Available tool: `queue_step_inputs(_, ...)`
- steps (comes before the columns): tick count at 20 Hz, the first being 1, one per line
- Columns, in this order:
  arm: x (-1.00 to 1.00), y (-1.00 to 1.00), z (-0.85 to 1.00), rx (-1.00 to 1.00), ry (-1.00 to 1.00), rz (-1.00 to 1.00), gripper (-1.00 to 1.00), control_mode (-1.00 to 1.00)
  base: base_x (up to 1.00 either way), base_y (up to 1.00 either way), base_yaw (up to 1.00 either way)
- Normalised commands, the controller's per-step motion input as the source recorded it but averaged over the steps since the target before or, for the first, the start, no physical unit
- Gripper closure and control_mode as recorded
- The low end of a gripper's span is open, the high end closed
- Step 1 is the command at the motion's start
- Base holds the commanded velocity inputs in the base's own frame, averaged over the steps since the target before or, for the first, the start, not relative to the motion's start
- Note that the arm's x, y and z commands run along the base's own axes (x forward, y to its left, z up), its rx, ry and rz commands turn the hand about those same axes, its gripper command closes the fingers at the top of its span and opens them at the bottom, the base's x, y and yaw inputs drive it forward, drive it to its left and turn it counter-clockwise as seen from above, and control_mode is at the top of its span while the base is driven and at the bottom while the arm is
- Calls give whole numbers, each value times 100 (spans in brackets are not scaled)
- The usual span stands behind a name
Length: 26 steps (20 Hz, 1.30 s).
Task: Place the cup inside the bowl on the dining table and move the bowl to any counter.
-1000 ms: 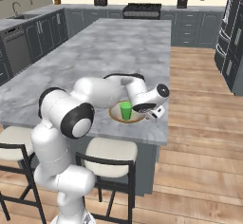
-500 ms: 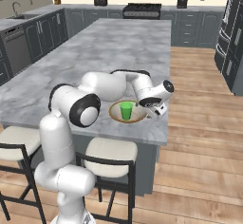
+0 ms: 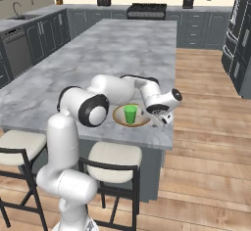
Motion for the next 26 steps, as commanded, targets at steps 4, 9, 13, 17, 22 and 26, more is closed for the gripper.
queue_step_inputs(4,20,5,-28,0,4,0,-100,-100,0,0,0)
queue_step_inputs(9,19,2,-15,0,4,0,-100,-100,0,0,0)
queue_step_inputs(13,26,6,-14,0,5,0,-100,-100,0,0,0)
queue_step_inputs(17,23,1,-18,0,4,0,-100,-100,0,0,0)
queue_step_inputs(22,18,2,-20,0,5,0,-100,-100,0,0,0)
queue_step_inputs(26,1,0,-5,0,2,0,-100,-100,0,0,0)
